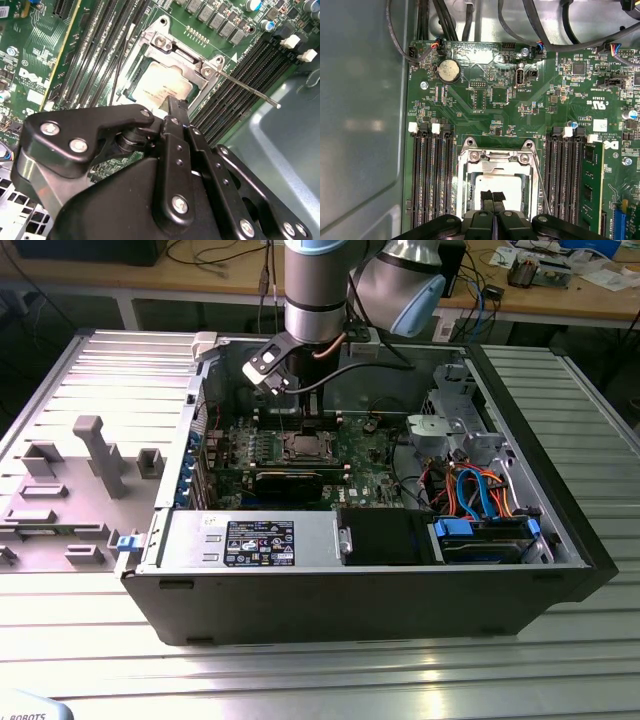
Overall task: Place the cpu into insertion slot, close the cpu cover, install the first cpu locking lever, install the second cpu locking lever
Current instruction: 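Install the first cpu locking lever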
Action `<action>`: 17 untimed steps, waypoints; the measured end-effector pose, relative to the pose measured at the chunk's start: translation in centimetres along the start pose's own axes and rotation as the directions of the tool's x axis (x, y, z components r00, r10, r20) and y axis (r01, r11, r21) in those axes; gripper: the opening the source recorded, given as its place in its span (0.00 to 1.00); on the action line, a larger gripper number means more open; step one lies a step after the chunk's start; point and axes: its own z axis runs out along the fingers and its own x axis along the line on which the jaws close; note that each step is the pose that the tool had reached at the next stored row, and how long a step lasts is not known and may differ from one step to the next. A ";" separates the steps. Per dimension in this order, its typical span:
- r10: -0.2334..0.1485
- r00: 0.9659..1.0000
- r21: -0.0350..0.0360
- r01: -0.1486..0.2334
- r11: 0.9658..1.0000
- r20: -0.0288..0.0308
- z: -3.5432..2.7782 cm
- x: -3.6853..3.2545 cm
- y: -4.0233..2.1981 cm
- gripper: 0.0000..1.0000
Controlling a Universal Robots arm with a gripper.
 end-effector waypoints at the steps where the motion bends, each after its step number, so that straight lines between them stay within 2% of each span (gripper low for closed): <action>1: 0.000 1.000 0.000 0.000 1.000 0.000 0.00 0.00 0.00 0.11; 4: 0.000 1.000 0.000 0.000 1.000 0.000 -0.12 0.00 0.00 0.11; 17: 0.000 1.000 0.000 0.000 1.000 0.000 -1.62 0.02 0.02 0.11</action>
